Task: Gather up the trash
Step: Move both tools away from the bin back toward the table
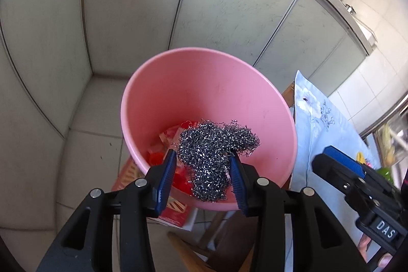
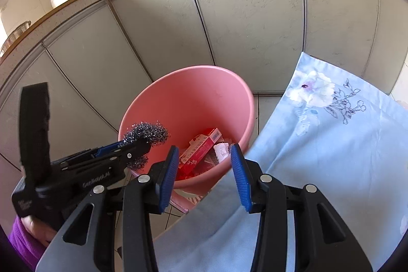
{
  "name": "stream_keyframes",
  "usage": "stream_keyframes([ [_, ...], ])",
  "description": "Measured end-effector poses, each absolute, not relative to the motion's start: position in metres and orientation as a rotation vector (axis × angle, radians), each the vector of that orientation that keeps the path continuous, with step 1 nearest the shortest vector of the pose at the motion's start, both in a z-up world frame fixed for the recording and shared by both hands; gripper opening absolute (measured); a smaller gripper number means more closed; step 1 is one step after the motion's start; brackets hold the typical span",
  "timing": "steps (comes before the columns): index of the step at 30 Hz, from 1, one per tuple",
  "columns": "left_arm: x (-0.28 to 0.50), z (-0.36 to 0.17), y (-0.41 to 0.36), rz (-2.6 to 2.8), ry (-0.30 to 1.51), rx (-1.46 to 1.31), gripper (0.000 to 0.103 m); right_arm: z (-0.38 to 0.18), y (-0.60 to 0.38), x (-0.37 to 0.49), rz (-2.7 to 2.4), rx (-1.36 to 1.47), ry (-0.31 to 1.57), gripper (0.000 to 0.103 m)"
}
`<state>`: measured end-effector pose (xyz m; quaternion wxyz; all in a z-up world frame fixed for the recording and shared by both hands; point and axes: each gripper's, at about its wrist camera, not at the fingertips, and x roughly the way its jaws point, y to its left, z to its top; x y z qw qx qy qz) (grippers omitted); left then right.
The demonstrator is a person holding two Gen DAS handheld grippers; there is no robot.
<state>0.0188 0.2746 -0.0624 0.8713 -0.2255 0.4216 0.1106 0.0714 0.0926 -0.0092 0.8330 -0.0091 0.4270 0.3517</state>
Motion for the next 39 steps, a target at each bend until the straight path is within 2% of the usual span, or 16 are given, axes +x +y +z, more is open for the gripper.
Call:
stream_keyframes([
  [2, 0.019, -0.064, 0.277, 0.231, 0.884, -0.498, 0.048, -0.007, 0.089, 0.070, 0.746, -0.014, 0.898, 0.043],
  [6, 0.018, -0.060, 0.279, 0.233, 0.868, -0.512, 0.051, -0.004, 0.081, 0.065, 0.749, -0.010, 0.884, 0.043],
  [18, 0.020, -0.027, 0.235, 0.134, 0.796, -0.432, 0.051, -0.007, 0.013, 0.052, 0.658, 0.027, 0.853, 0.043],
  [28, 0.037, -0.014, 0.150, -0.021, 0.808, -0.220, 0.049, -0.014, -0.077, 0.046, 0.473, -0.016, 0.817, 0.043],
  [39, 0.050, -0.015, 0.078, -0.172, 0.810, -0.085, 0.048, -0.005, -0.198, 0.083, 0.225, 0.059, 0.803, 0.043],
])
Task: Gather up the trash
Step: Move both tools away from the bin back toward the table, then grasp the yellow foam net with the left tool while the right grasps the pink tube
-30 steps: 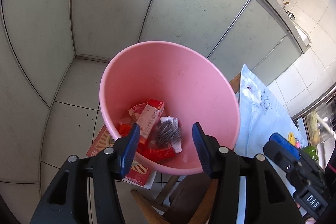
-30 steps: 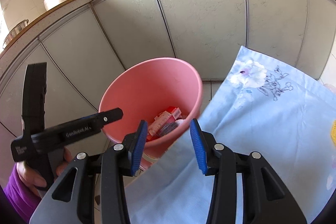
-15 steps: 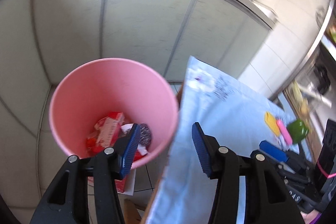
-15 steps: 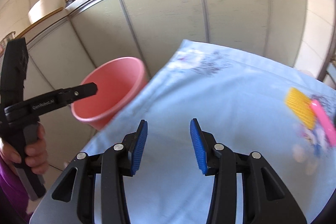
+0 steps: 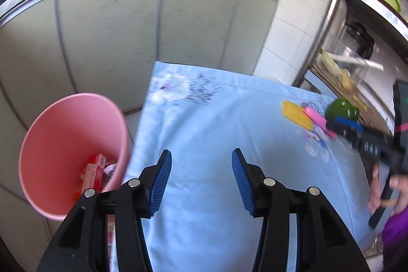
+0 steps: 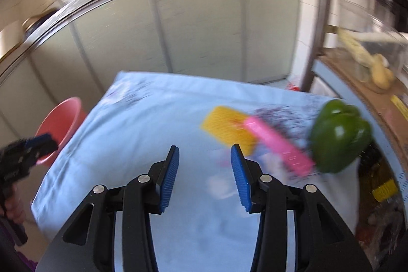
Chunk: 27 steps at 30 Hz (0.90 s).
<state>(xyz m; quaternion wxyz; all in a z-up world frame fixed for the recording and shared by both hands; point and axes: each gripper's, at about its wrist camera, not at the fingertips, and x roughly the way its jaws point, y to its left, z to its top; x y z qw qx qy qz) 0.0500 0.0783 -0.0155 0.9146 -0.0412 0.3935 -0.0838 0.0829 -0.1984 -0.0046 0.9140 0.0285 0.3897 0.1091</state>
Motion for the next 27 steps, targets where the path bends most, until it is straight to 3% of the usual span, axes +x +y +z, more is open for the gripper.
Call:
stream_keyframes([
  [21, 0.101, -0.023, 0.011, -0.327, 0.836, 0.017, 0.048, -0.054, -0.220, 0.146, 0.133, -0.252, 0.958, 0.042],
  [22, 0.105, -0.023, 0.006, -0.336, 0.830, 0.027, 0.048, -0.056, -0.220, 0.145, 0.138, -0.248, 0.963, 0.036],
  [27, 0.127, -0.026, -0.022, -0.389, 0.834, 0.040, 0.048, -0.056, -0.217, 0.133, 0.145, -0.225, 0.967, 0.026],
])
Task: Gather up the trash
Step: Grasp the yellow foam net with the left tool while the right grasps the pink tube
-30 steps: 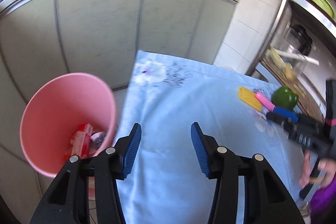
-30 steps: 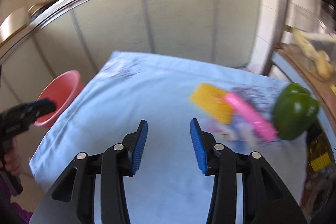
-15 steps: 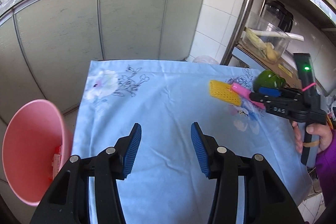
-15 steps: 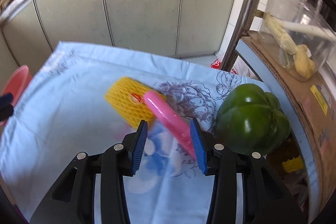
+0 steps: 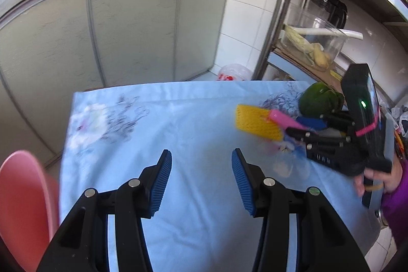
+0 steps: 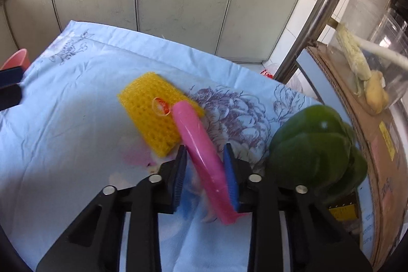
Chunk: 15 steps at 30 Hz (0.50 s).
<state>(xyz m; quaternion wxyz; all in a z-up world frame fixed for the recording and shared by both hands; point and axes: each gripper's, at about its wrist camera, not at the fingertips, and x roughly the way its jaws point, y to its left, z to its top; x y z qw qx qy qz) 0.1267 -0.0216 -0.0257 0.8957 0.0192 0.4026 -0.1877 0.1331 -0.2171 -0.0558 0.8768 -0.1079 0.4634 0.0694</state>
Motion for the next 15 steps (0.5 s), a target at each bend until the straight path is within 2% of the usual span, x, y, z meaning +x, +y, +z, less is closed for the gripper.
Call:
stream_keyframes([
  [9, 0.171, -0.045, -0.082, -0.475, 0.870, 0.031, 0.049, -0.054, -0.232, 0.083, 0.120, 0.039, 0.946, 0.025],
  [15, 0.198, -0.065, -0.113, -0.451, 0.924, 0.030, 0.049, -0.055, -0.239, 0.065, 0.100, 0.111, 0.950, 0.025],
])
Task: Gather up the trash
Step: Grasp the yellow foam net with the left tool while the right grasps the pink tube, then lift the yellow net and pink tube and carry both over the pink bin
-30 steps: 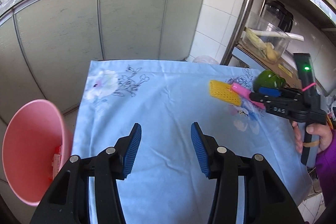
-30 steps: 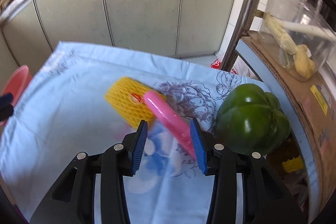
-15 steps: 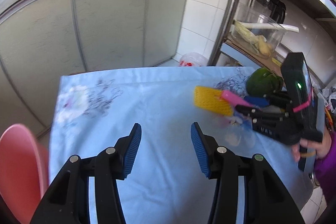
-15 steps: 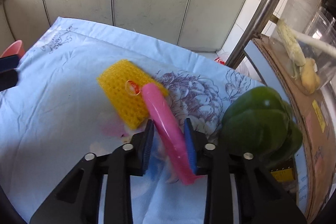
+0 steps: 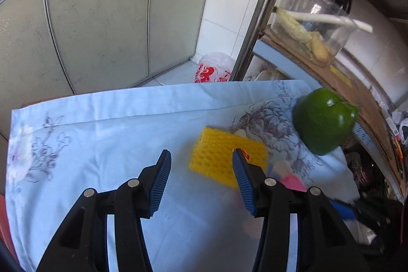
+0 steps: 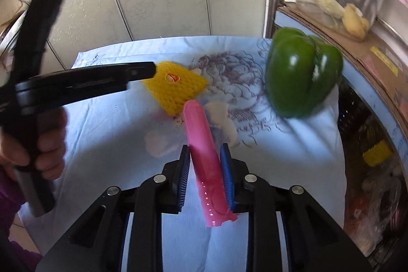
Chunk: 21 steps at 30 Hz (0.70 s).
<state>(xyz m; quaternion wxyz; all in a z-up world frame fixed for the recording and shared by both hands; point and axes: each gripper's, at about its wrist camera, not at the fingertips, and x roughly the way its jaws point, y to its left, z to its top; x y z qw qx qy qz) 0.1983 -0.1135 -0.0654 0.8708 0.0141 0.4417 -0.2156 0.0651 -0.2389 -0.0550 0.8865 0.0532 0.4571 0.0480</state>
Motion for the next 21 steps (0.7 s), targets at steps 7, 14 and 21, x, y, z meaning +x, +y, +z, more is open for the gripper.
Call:
stream_keyframes([
  [7, 0.196, -0.082, -0.137, -0.446, 0.910, 0.110, 0.045, -0.063, -0.246, 0.056, 0.082, 0.152, 0.970, 0.024],
  [14, 0.177, -0.073, -0.132, -0.481, 0.895, 0.104, 0.014, -0.062, -0.244, 0.048, 0.075, 0.165, 0.966, 0.024],
  [21, 0.152, -0.044, -0.090, -0.487, 0.860, 0.022, 0.013, -0.051, -0.238, 0.037, 0.093, 0.166, 0.935, 0.024],
])
